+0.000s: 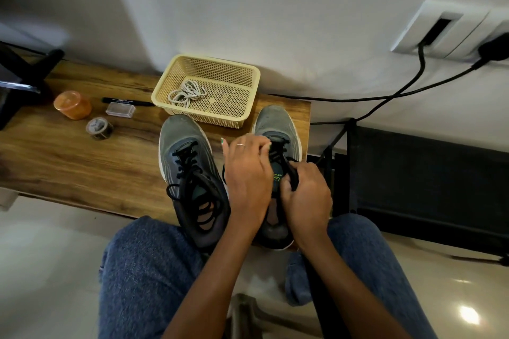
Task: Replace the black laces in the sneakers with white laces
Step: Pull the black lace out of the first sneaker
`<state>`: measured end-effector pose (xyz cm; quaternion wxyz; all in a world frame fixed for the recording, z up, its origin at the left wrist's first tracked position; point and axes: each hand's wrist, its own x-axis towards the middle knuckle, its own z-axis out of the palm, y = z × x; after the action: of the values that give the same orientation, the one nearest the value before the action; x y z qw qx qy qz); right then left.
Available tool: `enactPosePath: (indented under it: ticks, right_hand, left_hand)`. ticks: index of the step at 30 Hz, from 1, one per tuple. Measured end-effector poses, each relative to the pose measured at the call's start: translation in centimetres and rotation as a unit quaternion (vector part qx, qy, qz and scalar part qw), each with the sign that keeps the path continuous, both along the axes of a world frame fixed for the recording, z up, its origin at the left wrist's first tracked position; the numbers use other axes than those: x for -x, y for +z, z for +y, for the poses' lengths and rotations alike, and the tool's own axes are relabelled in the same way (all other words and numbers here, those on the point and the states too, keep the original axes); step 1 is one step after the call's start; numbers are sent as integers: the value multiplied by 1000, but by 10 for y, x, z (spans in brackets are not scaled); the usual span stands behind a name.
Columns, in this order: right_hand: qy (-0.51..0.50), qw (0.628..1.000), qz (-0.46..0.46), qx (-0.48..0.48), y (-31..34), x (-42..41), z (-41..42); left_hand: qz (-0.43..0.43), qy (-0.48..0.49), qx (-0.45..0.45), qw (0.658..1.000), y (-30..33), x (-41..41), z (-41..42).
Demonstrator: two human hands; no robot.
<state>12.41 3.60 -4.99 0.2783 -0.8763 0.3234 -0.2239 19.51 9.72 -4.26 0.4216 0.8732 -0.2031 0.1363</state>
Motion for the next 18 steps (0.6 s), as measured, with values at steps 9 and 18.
enactPosePath:
  ticks: [9, 18]
  right_hand:
    - [14, 1000, 7, 6, -2, -1, 0]
    - [9, 1000, 22, -1, -2, -1, -1]
  left_hand:
    - [67, 200, 277, 937, 13, -10, 1]
    - [20, -15, -90, 996, 10, -6, 2]
